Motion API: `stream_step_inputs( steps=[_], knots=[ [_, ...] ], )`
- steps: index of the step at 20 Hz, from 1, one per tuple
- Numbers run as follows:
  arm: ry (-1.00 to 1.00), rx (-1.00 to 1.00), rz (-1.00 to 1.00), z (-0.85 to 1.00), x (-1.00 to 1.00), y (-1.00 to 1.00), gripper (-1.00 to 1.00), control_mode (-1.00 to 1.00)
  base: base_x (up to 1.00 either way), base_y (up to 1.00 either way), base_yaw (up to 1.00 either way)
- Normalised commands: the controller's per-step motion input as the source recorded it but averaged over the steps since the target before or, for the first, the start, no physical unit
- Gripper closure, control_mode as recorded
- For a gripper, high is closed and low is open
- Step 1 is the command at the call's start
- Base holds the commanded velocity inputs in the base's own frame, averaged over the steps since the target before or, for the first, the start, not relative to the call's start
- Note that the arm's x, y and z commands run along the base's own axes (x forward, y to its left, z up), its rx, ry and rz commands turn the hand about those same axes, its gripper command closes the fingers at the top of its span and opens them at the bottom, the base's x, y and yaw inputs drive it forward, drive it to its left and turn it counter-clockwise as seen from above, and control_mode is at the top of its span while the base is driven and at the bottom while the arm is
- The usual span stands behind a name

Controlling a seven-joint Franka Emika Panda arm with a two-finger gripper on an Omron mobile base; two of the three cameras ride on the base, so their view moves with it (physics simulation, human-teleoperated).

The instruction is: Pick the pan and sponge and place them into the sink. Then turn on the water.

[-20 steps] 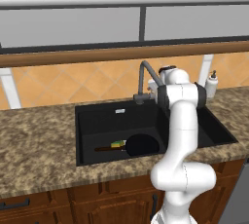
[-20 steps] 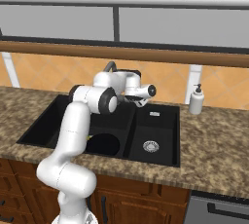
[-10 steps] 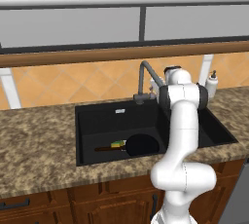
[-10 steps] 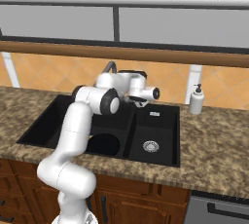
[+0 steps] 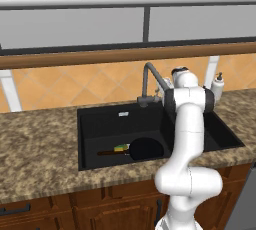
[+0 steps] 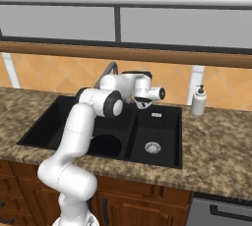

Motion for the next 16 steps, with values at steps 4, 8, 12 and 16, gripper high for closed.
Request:
stream_step_inputs(
  steps=[4,8,12,16],
  knots=[
    [0.23,0.06,-0.07,-0.06,0.0,0.0,1.0,-1.0,0.0,0.0,0.0],
    [0.19,0.06,-0.06,-0.12,0.0,0.0,1.0,-1.0,0.0,0.0,0.0],
    [0.11,0.02,-0.02,-0.19,0.0,0.0,1.0,-1.0,0.0,0.0,0.0],
    [0.0,0.0,0.0,0.0,0.0,0.0,1.0,-1.0,0.0,0.0,0.0]
  ],
)
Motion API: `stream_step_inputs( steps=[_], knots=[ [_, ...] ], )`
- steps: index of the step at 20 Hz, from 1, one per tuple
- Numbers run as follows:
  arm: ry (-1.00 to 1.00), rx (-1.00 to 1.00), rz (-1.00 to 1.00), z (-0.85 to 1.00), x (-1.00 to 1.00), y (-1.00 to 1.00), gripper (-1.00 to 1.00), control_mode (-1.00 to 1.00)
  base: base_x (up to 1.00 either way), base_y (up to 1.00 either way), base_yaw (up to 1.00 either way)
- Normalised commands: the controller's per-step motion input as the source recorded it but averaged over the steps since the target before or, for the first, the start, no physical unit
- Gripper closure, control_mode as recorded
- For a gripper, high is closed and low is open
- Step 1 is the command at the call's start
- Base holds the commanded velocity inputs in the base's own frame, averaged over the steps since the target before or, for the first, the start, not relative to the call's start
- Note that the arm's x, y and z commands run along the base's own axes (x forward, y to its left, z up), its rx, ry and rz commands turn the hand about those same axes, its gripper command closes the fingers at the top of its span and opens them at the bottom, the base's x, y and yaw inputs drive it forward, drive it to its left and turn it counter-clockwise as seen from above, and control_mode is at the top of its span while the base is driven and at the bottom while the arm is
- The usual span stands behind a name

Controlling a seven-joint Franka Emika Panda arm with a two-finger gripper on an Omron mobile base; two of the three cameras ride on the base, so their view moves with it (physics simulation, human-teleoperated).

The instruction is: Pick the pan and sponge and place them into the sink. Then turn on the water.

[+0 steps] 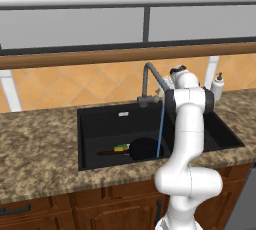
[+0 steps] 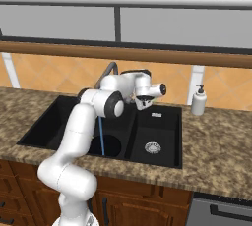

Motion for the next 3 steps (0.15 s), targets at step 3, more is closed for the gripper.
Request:
stream_step_inputs(
  steps=[3],
  knots=[
    [0.0,0.0,0.0,0.0,0.0,0.0,1.0,-1.0,0.0,0.0,0.0]
  ],
)
